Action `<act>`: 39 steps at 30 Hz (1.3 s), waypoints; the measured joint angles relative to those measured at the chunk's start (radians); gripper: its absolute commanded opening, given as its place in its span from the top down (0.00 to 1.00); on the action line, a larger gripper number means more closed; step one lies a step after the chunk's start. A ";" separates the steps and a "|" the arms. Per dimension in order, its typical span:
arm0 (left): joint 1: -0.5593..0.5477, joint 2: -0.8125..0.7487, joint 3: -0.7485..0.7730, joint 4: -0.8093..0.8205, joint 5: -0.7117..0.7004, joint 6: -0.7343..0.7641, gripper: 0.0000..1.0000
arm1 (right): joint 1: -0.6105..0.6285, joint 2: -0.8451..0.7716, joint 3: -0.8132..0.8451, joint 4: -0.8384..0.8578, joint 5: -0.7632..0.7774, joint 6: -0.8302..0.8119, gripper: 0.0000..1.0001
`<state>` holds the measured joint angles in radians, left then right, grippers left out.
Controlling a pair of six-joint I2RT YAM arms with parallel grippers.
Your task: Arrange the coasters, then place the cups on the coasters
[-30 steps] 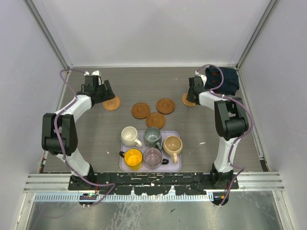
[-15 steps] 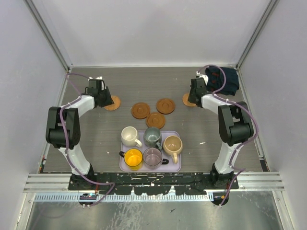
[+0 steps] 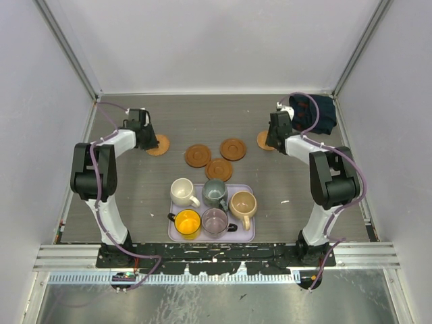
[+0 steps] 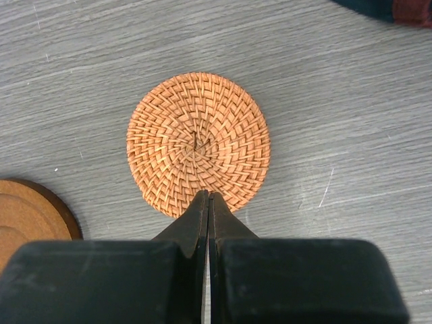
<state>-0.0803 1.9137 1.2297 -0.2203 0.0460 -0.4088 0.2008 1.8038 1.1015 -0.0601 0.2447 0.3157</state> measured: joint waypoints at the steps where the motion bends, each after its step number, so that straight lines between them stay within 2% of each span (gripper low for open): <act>1: 0.000 0.005 0.009 -0.008 -0.005 0.000 0.97 | 0.000 0.005 0.002 0.000 -0.002 0.000 0.97; 7: 0.000 0.036 0.075 -0.056 -0.039 -0.005 0.96 | 0.000 0.079 0.043 -0.001 -0.011 -0.009 0.97; 24: 0.006 0.245 0.389 -0.174 -0.087 -0.031 0.94 | 0.000 0.259 0.266 -0.025 -0.015 -0.034 0.97; 39: 0.061 0.352 0.538 -0.155 -0.015 -0.076 0.94 | -0.026 0.314 0.343 -0.029 -0.016 -0.044 0.97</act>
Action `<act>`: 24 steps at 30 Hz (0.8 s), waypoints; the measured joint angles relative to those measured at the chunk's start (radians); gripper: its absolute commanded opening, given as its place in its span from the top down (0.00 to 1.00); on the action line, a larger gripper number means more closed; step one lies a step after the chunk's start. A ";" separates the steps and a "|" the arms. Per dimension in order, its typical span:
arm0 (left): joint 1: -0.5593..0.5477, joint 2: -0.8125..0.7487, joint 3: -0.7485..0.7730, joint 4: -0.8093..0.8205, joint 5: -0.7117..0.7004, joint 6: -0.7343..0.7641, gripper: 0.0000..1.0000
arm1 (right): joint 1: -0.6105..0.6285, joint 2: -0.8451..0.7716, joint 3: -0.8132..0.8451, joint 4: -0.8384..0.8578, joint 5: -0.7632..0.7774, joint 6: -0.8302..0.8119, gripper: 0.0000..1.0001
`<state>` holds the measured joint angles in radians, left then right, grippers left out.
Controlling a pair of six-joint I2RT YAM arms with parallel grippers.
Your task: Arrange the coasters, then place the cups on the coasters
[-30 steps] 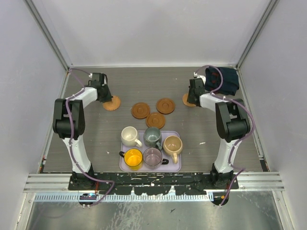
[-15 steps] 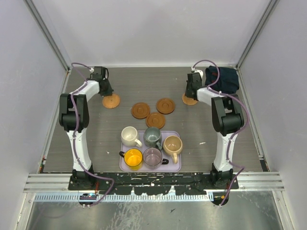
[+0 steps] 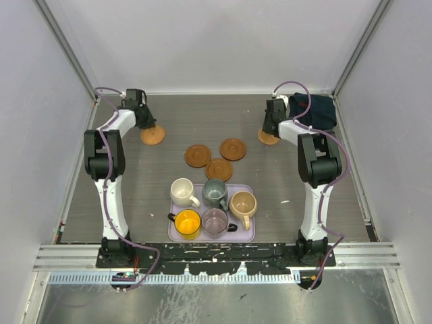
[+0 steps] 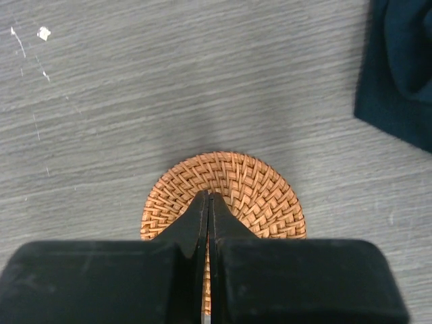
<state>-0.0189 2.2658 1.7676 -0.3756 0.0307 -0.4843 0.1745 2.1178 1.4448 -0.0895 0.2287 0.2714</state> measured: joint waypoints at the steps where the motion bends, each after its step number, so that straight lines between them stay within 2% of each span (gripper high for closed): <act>1: 0.002 0.008 0.012 0.003 0.005 -0.002 0.94 | -0.003 0.005 0.009 -0.003 0.001 0.000 0.97; 15: 0.002 0.046 0.034 0.081 0.117 -0.040 0.90 | -0.018 0.040 0.064 -0.015 -0.029 -0.003 0.97; 19: 0.002 0.027 -0.023 0.158 0.172 -0.053 0.86 | -0.019 0.025 0.048 -0.005 -0.045 -0.012 0.96; 24: 0.002 -0.054 -0.132 0.221 0.228 -0.059 0.75 | -0.019 -0.065 -0.010 0.011 -0.069 -0.029 0.95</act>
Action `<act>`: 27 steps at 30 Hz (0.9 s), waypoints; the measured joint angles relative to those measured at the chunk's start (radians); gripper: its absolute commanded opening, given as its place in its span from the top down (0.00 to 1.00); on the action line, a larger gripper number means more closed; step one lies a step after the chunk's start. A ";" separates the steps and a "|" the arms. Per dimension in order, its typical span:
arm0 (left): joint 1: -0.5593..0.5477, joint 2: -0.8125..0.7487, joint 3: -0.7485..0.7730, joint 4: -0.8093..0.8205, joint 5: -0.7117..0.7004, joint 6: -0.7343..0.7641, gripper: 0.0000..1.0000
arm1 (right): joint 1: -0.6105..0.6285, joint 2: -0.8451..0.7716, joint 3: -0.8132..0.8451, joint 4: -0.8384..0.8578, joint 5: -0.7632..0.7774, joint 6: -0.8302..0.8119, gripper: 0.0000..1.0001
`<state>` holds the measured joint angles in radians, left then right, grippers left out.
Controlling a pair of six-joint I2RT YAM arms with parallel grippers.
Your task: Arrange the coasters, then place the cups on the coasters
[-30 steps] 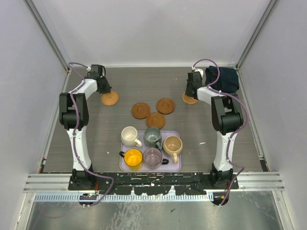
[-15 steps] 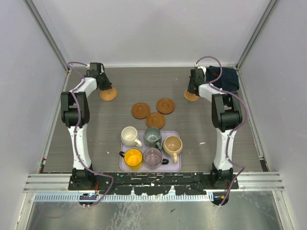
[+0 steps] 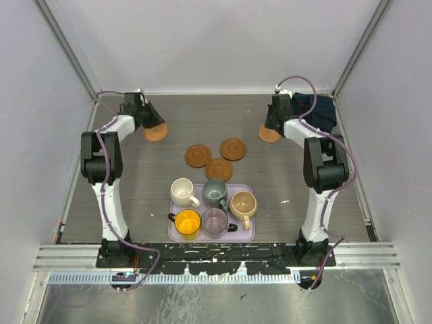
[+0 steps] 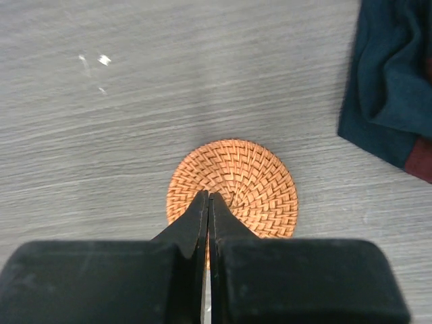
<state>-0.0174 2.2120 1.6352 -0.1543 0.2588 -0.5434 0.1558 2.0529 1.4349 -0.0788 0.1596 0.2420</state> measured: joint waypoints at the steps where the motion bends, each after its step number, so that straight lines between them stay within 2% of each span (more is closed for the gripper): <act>1: 0.000 -0.019 -0.015 0.009 0.006 0.000 0.73 | 0.000 -0.021 -0.010 0.003 -0.005 -0.003 0.95; 6: 0.000 -0.157 -0.090 0.062 0.021 0.002 0.71 | 0.009 -0.144 -0.042 0.026 -0.032 -0.023 0.94; 8: 0.000 -0.216 -0.122 0.094 0.031 0.001 0.71 | 0.019 -0.188 -0.050 0.029 -0.046 -0.029 0.87; 9: 0.000 -0.244 -0.142 0.108 0.039 0.001 0.69 | 0.027 -0.209 -0.058 0.032 -0.052 -0.031 0.77; 10: 0.000 -0.278 -0.175 0.129 0.050 0.000 0.61 | 0.038 -0.230 -0.072 0.034 -0.058 -0.033 0.69; 12: -0.006 -0.333 -0.241 0.166 0.073 0.001 0.43 | 0.066 -0.263 -0.105 0.035 -0.065 -0.036 0.61; 13: -0.011 -0.364 -0.291 0.189 0.082 -0.002 0.38 | 0.089 -0.279 -0.128 0.037 -0.068 -0.042 0.59; 17: -0.051 -0.425 -0.447 0.229 0.108 0.003 0.32 | 0.173 -0.301 -0.198 0.033 -0.077 -0.050 0.57; 20: -0.118 -0.430 -0.517 0.226 0.117 0.019 0.31 | 0.229 -0.301 -0.235 0.015 -0.079 -0.053 0.56; 24: -0.205 -0.430 -0.534 0.220 0.136 0.041 0.32 | 0.274 -0.296 -0.240 -0.007 -0.093 -0.061 0.46; 27: -0.245 -0.430 -0.534 0.224 0.159 0.044 0.36 | 0.297 -0.288 -0.240 -0.007 -0.098 -0.081 0.45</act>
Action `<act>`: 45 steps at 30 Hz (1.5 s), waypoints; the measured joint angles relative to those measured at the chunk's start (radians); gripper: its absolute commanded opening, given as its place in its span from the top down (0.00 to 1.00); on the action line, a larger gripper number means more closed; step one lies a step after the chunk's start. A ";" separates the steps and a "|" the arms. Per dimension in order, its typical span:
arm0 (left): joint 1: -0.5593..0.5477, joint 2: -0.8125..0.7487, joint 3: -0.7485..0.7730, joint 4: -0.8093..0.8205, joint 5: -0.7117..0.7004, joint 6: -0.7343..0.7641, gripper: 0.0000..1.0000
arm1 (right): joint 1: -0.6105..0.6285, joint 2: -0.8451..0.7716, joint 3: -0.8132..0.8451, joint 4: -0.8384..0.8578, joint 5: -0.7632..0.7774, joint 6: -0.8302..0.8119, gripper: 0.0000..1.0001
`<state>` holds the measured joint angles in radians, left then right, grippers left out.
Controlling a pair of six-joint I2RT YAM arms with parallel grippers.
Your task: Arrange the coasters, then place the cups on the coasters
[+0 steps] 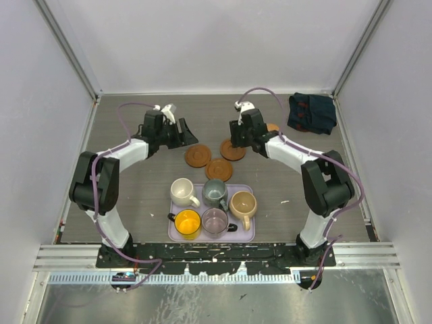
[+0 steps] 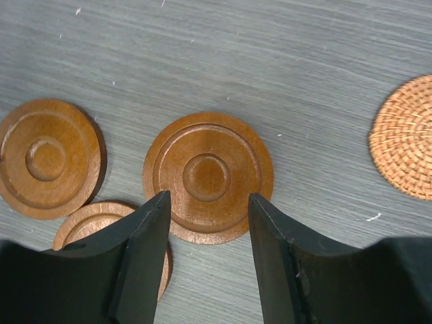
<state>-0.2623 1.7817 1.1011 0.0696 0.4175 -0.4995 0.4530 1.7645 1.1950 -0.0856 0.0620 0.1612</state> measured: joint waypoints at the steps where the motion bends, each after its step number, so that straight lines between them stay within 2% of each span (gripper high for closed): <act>1: -0.006 0.000 0.000 0.000 0.006 0.000 0.39 | 0.007 0.006 0.000 0.000 -0.004 -0.010 0.44; 3: -0.015 0.000 0.000 0.000 0.013 0.000 0.42 | 0.018 0.019 0.000 -0.005 -0.018 -0.030 0.43; 14: -0.083 0.037 0.007 -0.061 0.014 0.046 0.42 | 0.055 0.079 0.000 -0.056 -0.135 -0.143 0.33; 18: -0.098 0.071 0.019 -0.098 0.011 0.053 0.44 | 0.065 0.113 0.018 -0.092 -0.163 -0.176 0.31; 25: -0.108 0.100 0.035 -0.148 -0.038 0.070 0.42 | 0.099 0.151 0.039 -0.135 -0.152 -0.231 0.31; 30: -0.109 0.138 0.101 -0.182 -0.069 0.074 0.41 | 0.108 0.203 0.108 -0.149 -0.126 -0.245 0.32; 37: -0.110 0.222 0.212 -0.212 -0.104 0.076 0.36 | 0.108 0.317 0.267 -0.185 -0.065 -0.225 0.42; 45: -0.090 0.315 0.348 -0.225 -0.120 0.074 0.34 | 0.096 0.438 0.438 -0.176 0.016 -0.163 0.45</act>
<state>-0.3527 2.0968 1.4490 -0.1558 0.2977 -0.4255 0.5488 2.2024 1.6325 -0.2619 0.0784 -0.0021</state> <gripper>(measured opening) 0.650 0.561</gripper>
